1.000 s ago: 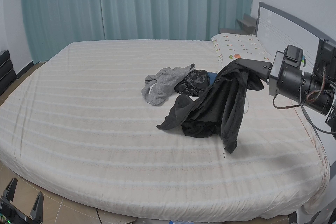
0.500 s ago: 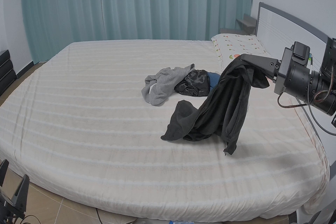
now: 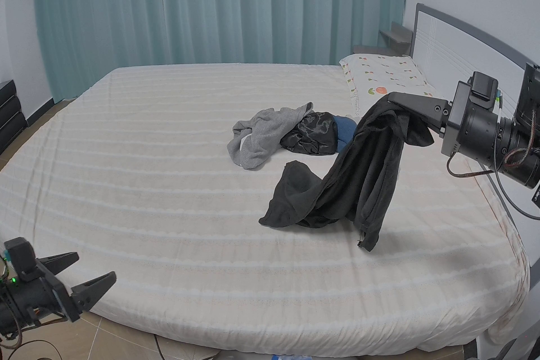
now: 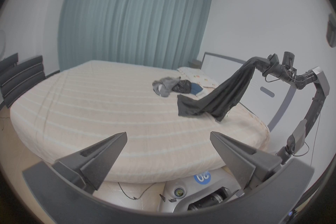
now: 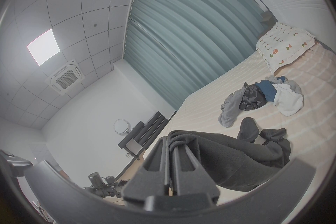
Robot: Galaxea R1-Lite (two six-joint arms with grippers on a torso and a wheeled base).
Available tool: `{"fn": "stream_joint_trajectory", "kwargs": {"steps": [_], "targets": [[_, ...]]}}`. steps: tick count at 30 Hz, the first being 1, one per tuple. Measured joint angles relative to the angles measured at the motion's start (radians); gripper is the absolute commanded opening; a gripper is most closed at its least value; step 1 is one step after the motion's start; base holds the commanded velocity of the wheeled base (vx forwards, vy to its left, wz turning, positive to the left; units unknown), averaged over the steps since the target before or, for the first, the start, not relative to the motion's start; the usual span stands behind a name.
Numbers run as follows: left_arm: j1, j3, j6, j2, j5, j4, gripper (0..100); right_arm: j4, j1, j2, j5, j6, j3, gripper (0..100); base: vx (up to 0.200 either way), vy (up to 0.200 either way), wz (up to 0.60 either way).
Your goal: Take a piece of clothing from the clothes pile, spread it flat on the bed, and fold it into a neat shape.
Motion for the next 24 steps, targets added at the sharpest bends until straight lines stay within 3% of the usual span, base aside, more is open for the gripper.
{"fn": "stream_joint_trajectory", "kwargs": {"steps": [6,11,24], "targets": [[-0.093,-0.035,-0.039,0.291,0.03,-0.137,100,-0.001,-0.003,0.001,0.004,0.002,0.001,0,0.0,0.0,0.0],[-0.188,-0.111,-0.092,0.539,0.101,-0.231,100,-0.001,-0.005,0.006,0.006,0.003,-0.006,0,0.0,0.0,0.0],[-0.373,-0.526,-0.171,1.074,0.202,-0.345,100,-0.003,-0.007,0.021,0.007,0.004,-0.039,0,0.0,0.0,0.0]]}}
